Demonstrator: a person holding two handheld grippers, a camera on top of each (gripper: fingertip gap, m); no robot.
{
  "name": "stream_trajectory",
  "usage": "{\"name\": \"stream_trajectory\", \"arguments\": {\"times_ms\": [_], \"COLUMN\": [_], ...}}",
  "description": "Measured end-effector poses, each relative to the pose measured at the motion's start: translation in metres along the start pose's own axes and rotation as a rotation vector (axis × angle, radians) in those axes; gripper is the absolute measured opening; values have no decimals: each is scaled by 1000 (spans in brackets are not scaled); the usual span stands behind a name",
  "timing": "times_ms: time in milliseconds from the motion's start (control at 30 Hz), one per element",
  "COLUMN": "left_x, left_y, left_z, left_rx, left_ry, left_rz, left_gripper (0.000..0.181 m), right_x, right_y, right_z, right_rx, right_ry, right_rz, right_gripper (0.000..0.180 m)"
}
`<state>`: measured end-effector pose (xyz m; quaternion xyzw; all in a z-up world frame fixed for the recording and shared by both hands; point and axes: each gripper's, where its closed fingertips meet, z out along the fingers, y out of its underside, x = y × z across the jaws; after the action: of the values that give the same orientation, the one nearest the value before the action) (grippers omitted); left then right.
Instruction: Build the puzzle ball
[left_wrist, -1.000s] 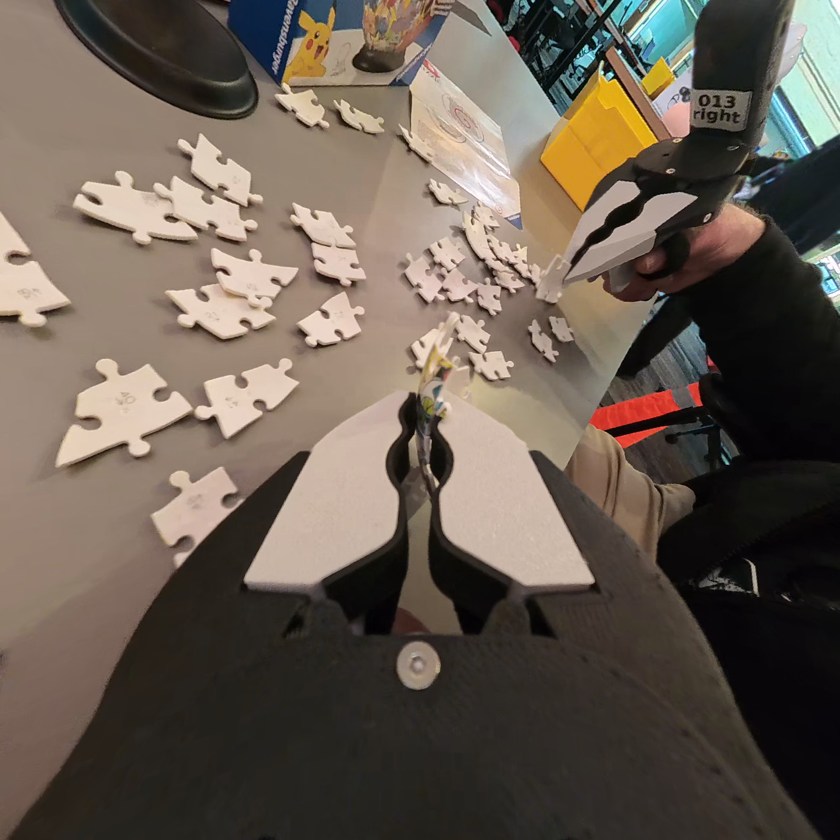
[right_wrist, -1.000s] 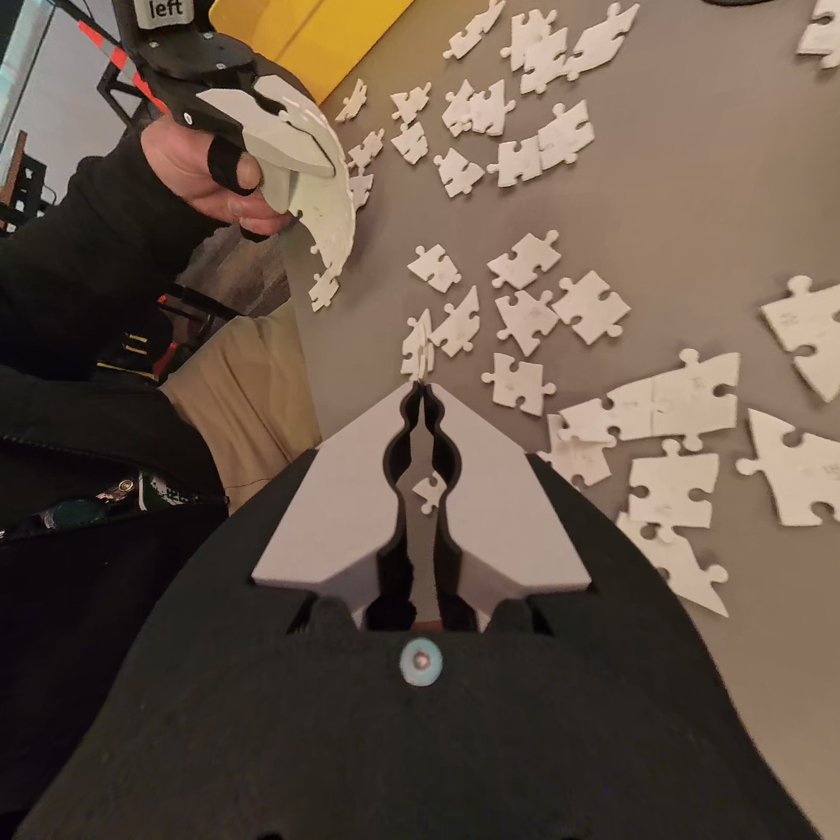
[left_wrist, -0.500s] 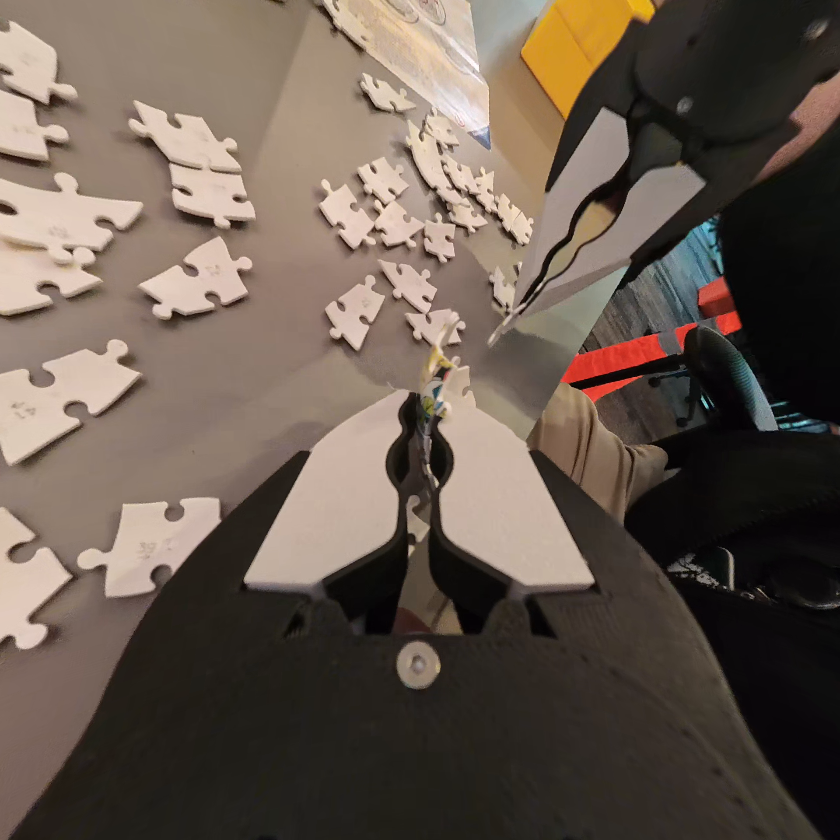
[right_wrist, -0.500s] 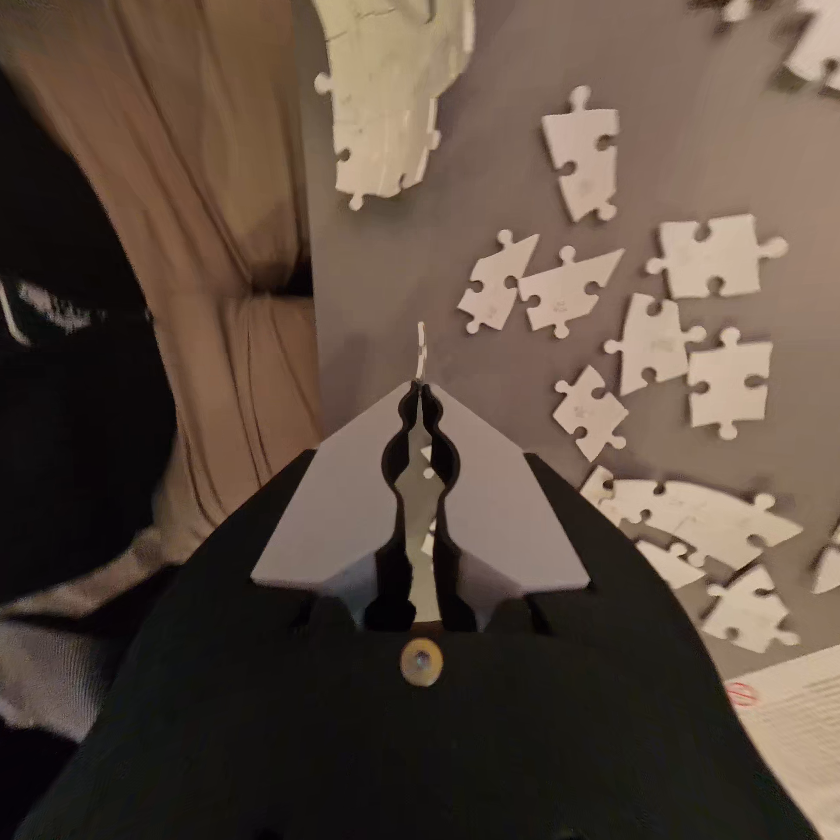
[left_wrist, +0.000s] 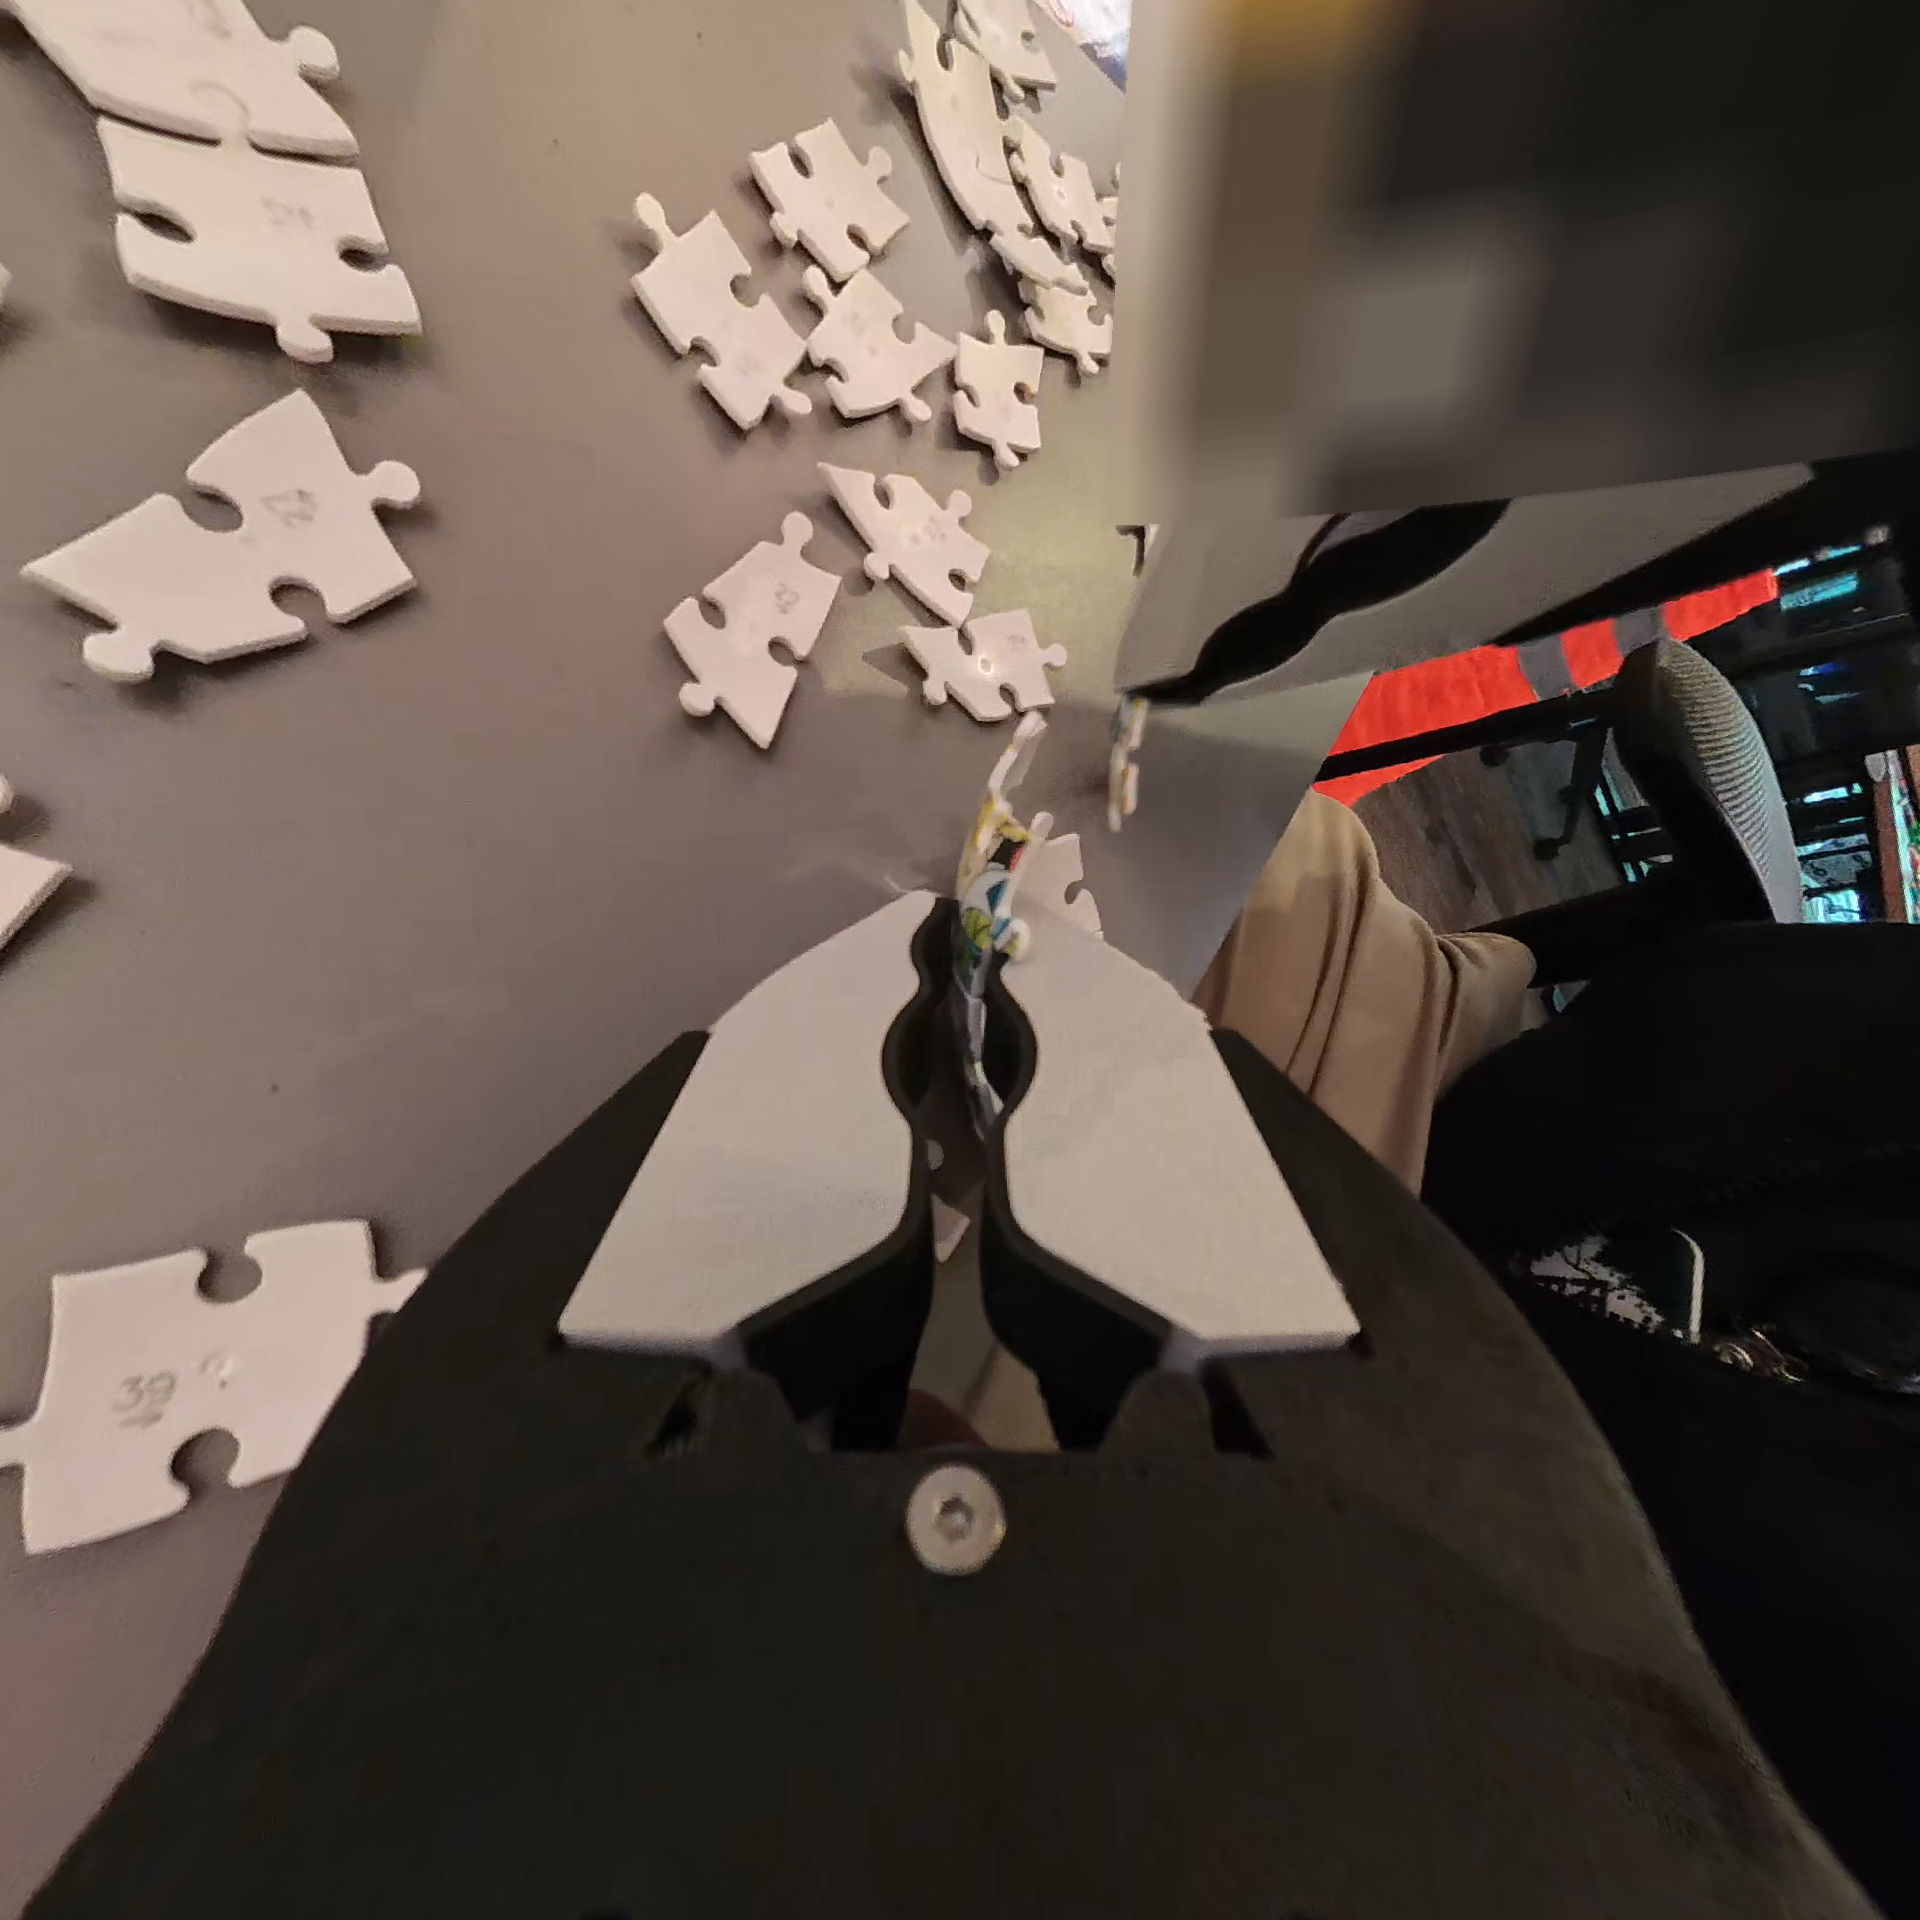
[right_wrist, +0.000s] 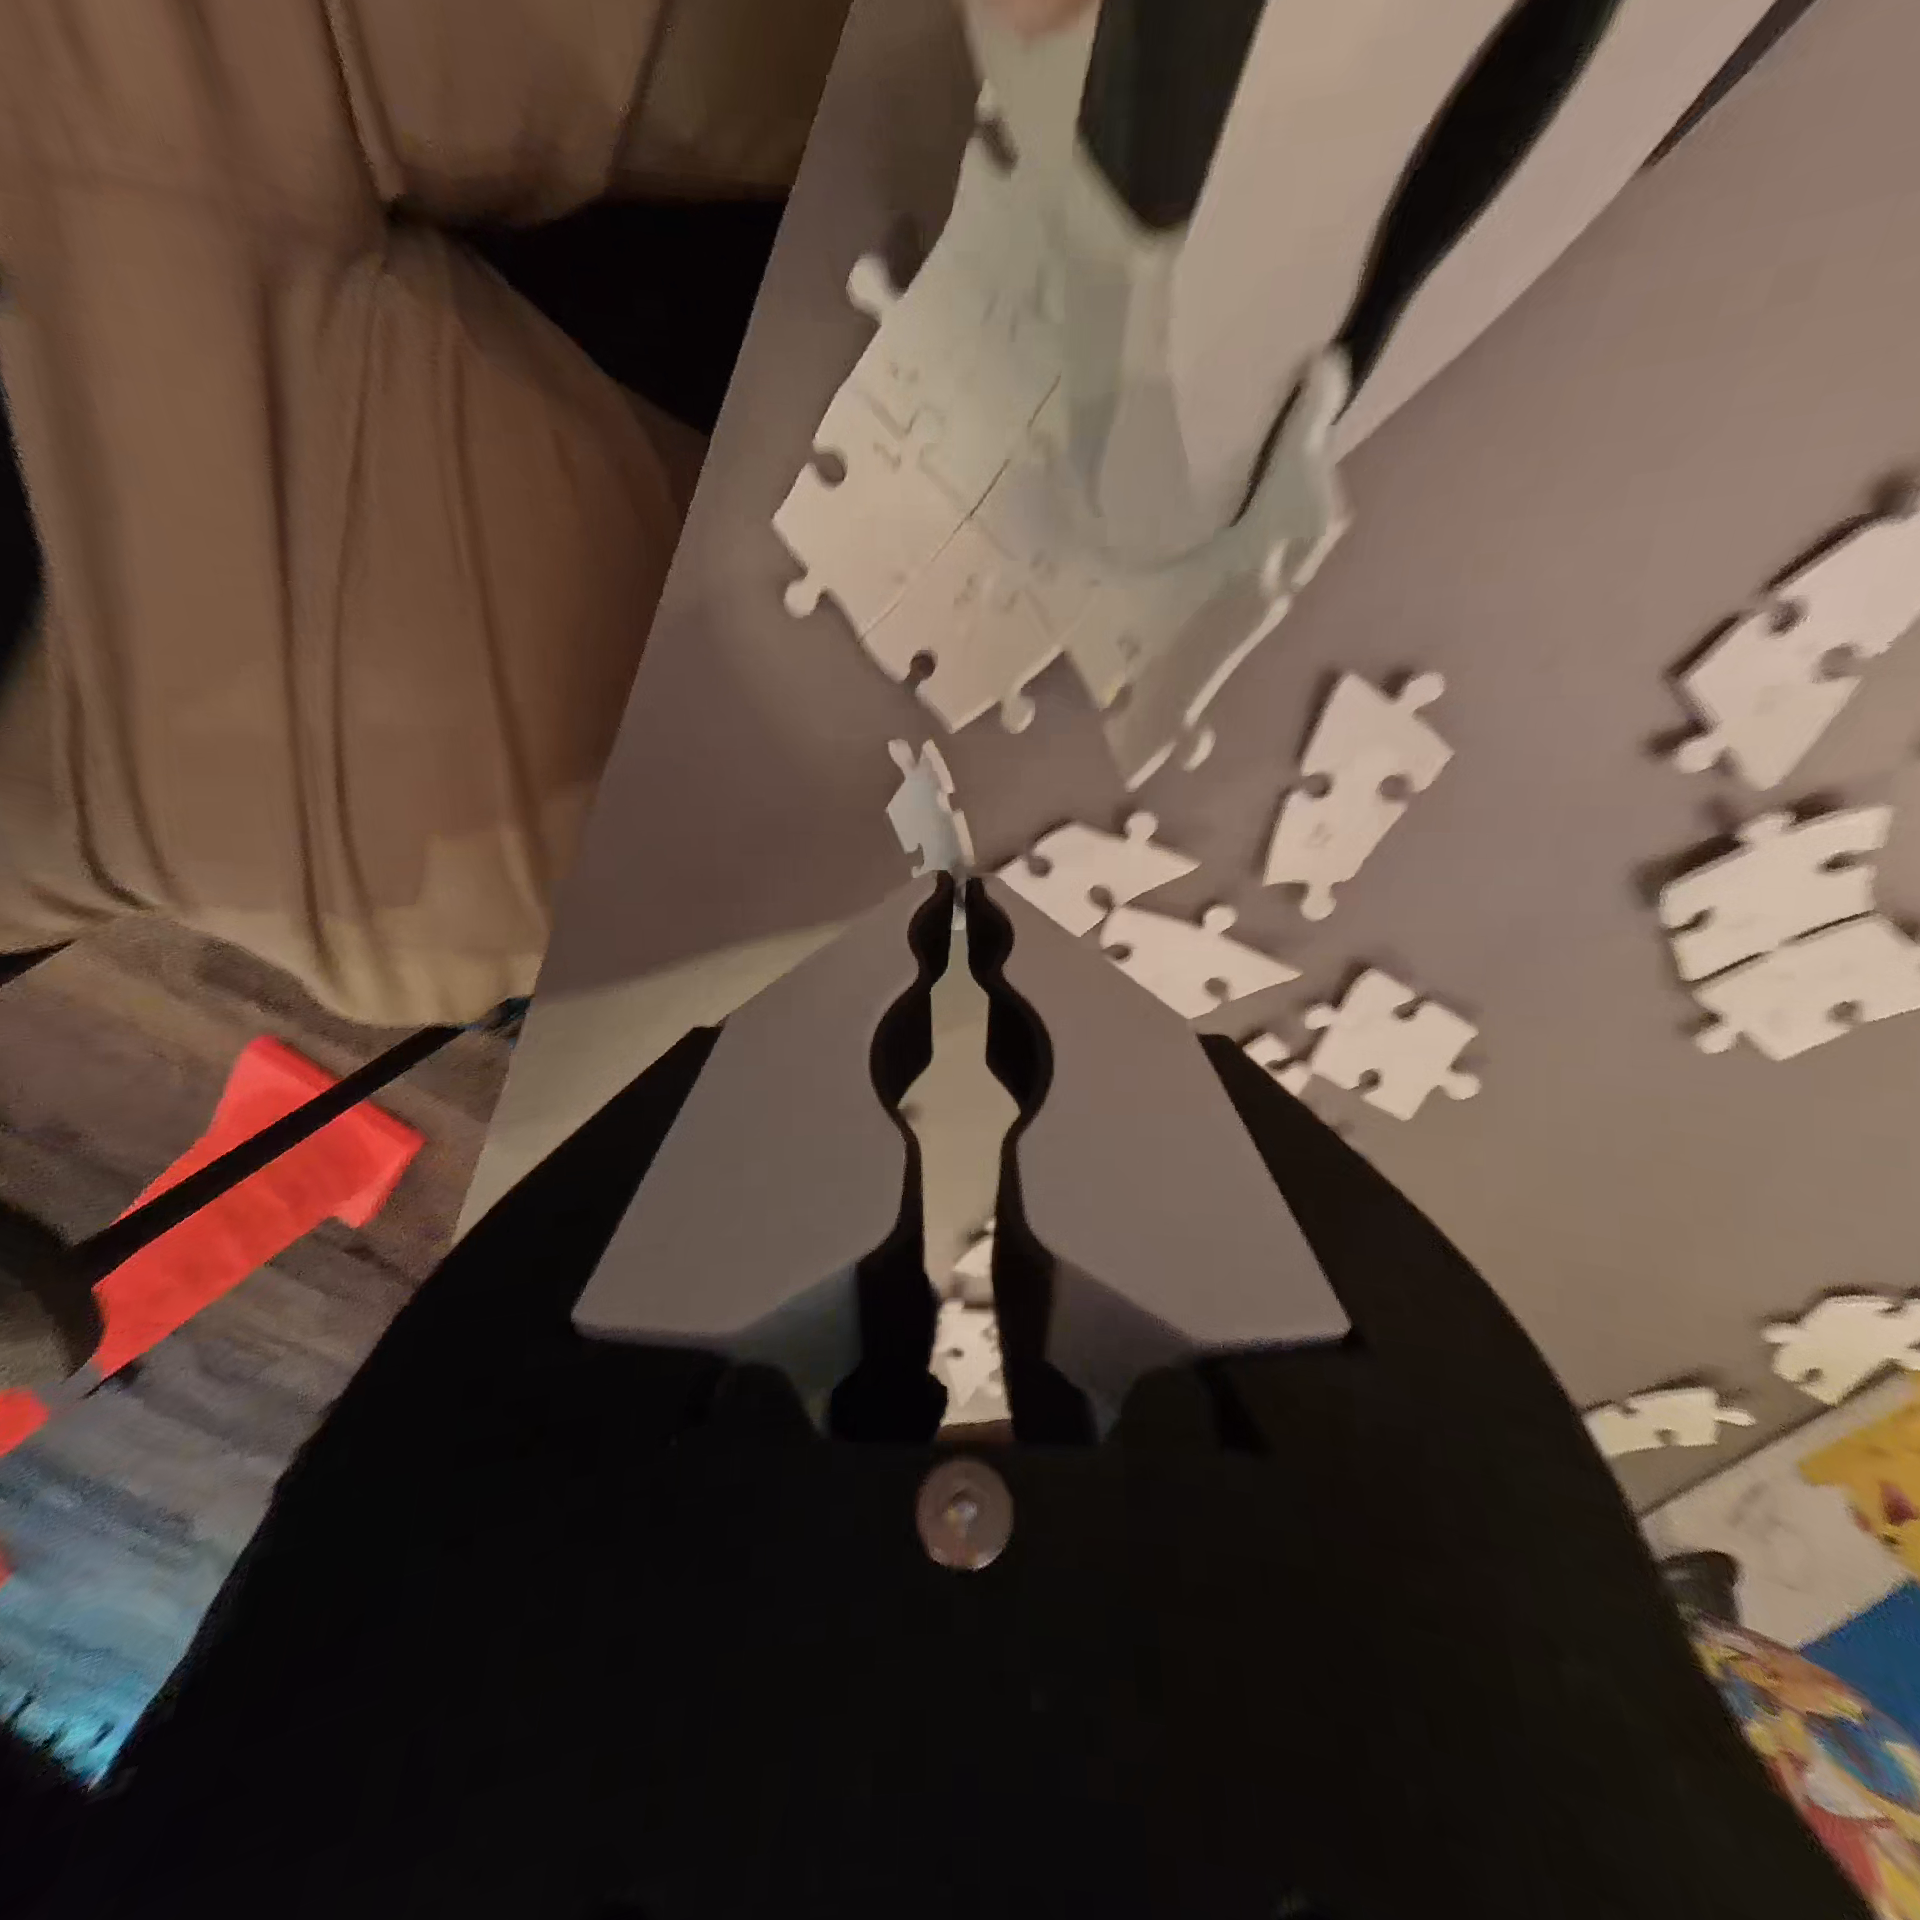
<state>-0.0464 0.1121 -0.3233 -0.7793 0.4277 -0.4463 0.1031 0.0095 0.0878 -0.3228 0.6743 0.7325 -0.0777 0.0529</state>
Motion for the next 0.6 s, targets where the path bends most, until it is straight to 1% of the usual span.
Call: {"name": "stream_trajectory", "arguments": {"times_ms": [100,200,300,367,467,533,600], "left_x": [-1,-2,-3,-3,-4,-4,-5], "left_y": [-1,0,0,0,1,1,1], "left_z": [1,0,0,0,0,0,-1], "left_rx": [-2,-1,-3,-7,-14,-22,-25], "left_ry": [2,3,6,8,10,10,5], "left_rz": [1,-2,-6,-8,-13,-13,-9], "left_gripper": [3,4,4,4,3,3,3], "right_x": [12,18,15,8,4,2,7], "right_y": [-14,-17,-10,-4,0,-2,-3], "right_z": [-3,-12,-17,-15,-1,9,14], "right_rx": [50,126,218,282,367,408,441], "right_ry": [89,149,175,187,199,200,250], "right_rz": [-14,72,240,356,558,644,716], "right_gripper": [7,19,23,21,19,24,26]}}
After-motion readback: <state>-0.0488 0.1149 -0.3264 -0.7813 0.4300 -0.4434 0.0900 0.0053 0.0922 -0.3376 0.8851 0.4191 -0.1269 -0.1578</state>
